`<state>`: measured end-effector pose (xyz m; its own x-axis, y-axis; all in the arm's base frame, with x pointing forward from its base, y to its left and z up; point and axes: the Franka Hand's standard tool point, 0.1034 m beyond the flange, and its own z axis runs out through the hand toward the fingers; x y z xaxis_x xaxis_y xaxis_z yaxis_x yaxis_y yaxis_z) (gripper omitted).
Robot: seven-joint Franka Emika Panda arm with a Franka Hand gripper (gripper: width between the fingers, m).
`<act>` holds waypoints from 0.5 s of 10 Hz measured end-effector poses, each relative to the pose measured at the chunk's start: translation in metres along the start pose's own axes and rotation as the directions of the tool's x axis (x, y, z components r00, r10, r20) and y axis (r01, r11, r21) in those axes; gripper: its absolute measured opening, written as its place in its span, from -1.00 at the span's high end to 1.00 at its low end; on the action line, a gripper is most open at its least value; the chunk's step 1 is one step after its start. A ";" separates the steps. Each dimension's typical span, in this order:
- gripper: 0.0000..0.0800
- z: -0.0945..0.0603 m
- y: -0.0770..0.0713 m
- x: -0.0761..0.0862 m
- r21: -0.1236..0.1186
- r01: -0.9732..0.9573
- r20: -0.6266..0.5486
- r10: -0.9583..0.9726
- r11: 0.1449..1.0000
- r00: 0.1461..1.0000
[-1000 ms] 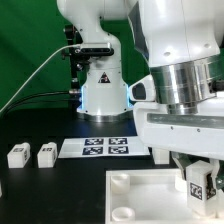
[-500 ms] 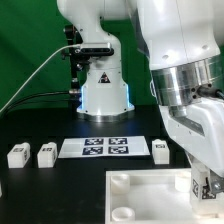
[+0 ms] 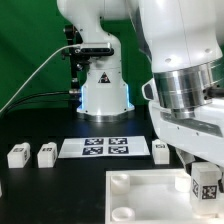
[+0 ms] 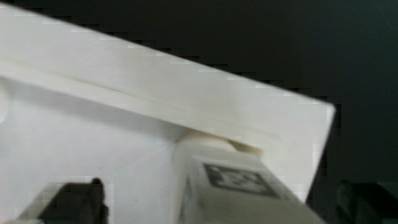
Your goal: Assemble one leg
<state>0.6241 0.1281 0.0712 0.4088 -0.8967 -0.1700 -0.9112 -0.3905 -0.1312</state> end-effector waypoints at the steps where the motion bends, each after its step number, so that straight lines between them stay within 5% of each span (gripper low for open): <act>1: -0.62 -0.002 -0.004 0.000 -0.019 0.227 -0.005 -0.227 0.974 0.974; 4: -0.62 -0.001 -0.002 0.002 -0.022 0.498 -0.003 -0.498 0.867 0.867; 5: -0.62 -0.002 0.000 0.003 -0.052 0.619 0.007 -0.619 0.784 0.785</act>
Offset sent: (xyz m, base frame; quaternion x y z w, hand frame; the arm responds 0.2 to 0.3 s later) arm 0.0000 0.0000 0.0000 0.0000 0.0000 -0.2667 0.9638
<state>0.6254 0.1255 0.0725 0.8857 -0.4604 -0.0593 -0.4638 -0.8719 -0.1572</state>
